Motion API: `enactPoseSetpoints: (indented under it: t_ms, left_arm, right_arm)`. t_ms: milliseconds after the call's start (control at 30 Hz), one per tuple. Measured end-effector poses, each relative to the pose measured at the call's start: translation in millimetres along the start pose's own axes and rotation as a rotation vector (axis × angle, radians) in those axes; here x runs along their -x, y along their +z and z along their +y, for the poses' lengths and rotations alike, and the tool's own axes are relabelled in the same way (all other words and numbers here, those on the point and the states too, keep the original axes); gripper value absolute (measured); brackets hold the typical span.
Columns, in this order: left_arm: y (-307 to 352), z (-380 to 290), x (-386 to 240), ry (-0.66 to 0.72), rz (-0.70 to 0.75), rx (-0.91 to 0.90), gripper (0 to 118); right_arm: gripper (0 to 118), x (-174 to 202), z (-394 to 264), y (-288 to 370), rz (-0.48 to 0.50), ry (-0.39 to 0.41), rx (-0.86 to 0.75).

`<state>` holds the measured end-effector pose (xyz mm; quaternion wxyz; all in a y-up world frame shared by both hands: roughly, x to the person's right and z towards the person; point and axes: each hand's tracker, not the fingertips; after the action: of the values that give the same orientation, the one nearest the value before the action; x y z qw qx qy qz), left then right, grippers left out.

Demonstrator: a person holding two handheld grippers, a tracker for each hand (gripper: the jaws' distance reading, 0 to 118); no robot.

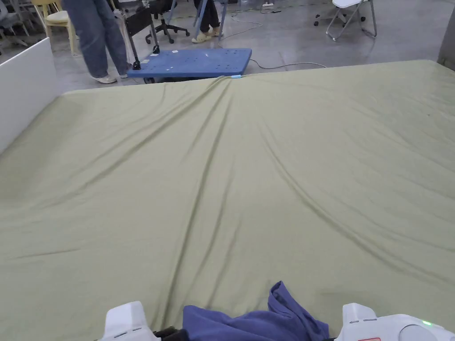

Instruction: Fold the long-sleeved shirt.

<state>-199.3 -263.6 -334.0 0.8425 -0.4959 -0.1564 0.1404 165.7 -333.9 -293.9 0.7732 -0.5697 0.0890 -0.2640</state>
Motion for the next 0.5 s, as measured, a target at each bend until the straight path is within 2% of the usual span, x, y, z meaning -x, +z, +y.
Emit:
enactPoseSetpoints:
  t_ms: [33, 67, 100, 200, 267, 300, 333, 367, 433, 500]
  left_arm:
    - [-9.4, 1.5, 1.1, 0.001, -0.008, 0.014, 69]
    - [-21.1, 2.1, 1.5, -0.001, -0.011, 0.036, 101]
    - [-32.1, 1.8, 0.5, -0.004, 0.002, 0.079, 118]
    - [-60.1, 4.6, 0.5, -0.003, -0.038, 0.114, 114]
    - [-82.7, 3.5, -7.1, -0.036, -0.071, 0.222, 109]
    - [-91.8, 5.5, -10.6, -0.055, -0.065, 0.299, 89]
    - [-96.4, 4.5, -14.4, -0.071, -0.051, 0.306, 48]
    - [-92.5, 4.2, -21.5, -0.118, -0.006, 0.246, 21]
    - [-82.2, 1.0, -35.7, -0.235, -0.070, 0.188, 14]
    - [-72.9, -2.6, -43.8, -0.301, -0.082, 0.203, 12]
  right_arm:
    - [2, 5.9, 0.2, -2.1, -0.022, 0.036, -0.007]
    - [2, 7.4, -0.9, -2.7, -0.034, 0.059, -0.013]
    - [2, 7.7, -2.3, -3.0, -0.037, 0.065, -0.018]
    - [2, 4.0, -4.6, -2.4, -0.022, 0.052, -0.030]
    - [2, -2.2, -7.2, -1.8, -0.002, 0.039, -0.038]
    - [2, -3.4, -6.8, -2.0, 0.004, 0.034, -0.040]
    - [2, -5.2, -7.8, -1.7, 0.011, 0.027, -0.043]
    - [2, -5.8, -8.6, -0.9, 0.013, 0.016, -0.045]
    - [2, -2.9, -10.2, 0.4, 0.022, -0.014, -0.053]
    - [2, 3.1, -12.5, 1.7, -0.007, -0.012, -0.061]
